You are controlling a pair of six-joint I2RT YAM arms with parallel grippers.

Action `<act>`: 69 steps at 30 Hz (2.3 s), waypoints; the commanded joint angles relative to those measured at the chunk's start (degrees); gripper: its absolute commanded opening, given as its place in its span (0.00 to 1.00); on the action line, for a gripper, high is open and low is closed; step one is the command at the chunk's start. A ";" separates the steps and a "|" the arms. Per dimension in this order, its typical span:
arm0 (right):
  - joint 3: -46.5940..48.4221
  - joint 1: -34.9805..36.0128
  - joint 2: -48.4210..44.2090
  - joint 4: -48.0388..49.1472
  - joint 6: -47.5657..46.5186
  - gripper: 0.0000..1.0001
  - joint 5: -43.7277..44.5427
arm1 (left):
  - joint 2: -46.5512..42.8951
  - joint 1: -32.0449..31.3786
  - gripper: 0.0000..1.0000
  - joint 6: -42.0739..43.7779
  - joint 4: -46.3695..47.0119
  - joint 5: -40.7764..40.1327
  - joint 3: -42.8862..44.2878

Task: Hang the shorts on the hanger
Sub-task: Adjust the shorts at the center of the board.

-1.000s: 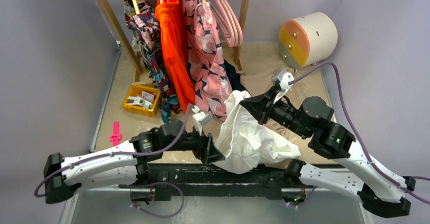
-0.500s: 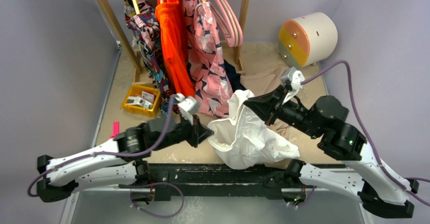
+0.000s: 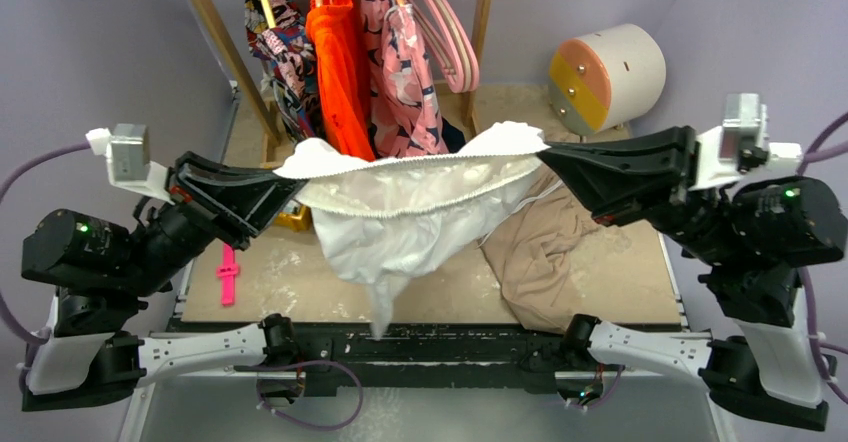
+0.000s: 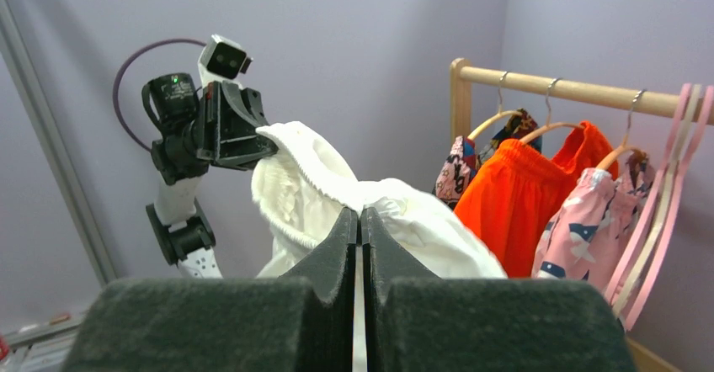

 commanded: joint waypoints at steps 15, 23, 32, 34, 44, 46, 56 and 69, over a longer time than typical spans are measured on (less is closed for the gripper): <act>-11.30 0.00 3.50 3.60 0.61 0.00 -6.21 | 8.30 -0.20 0.00 -7.99 9.09 22.31 -15.02; -25.87 0.02 -3.22 6.01 -0.81 0.00 -7.12 | 13.98 -0.53 0.17 -10.70 19.23 30.34 -27.56; -37.00 0.00 -11.81 7.91 1.53 0.00 -6.44 | 6.19 -0.46 0.70 -7.58 10.25 23.35 -33.12; -37.39 0.05 -12.55 7.54 1.52 0.00 -7.18 | 4.38 -0.55 0.72 -6.53 7.46 21.44 -32.55; -37.94 0.01 -11.72 5.62 1.27 0.00 -12.73 | 2.91 -0.45 0.72 1.55 1.75 12.17 -24.19; -37.91 0.06 -11.36 5.54 1.14 0.00 -13.39 | 4.12 -0.46 0.72 3.79 2.25 11.68 -22.47; -38.92 0.00 -10.43 6.98 3.01 0.00 -9.14 | 15.02 -0.50 0.72 4.54 3.74 15.92 -15.16; -39.27 0.07 -8.60 8.26 2.89 0.00 -7.68 | 17.71 -0.53 0.72 3.27 2.75 14.61 -14.43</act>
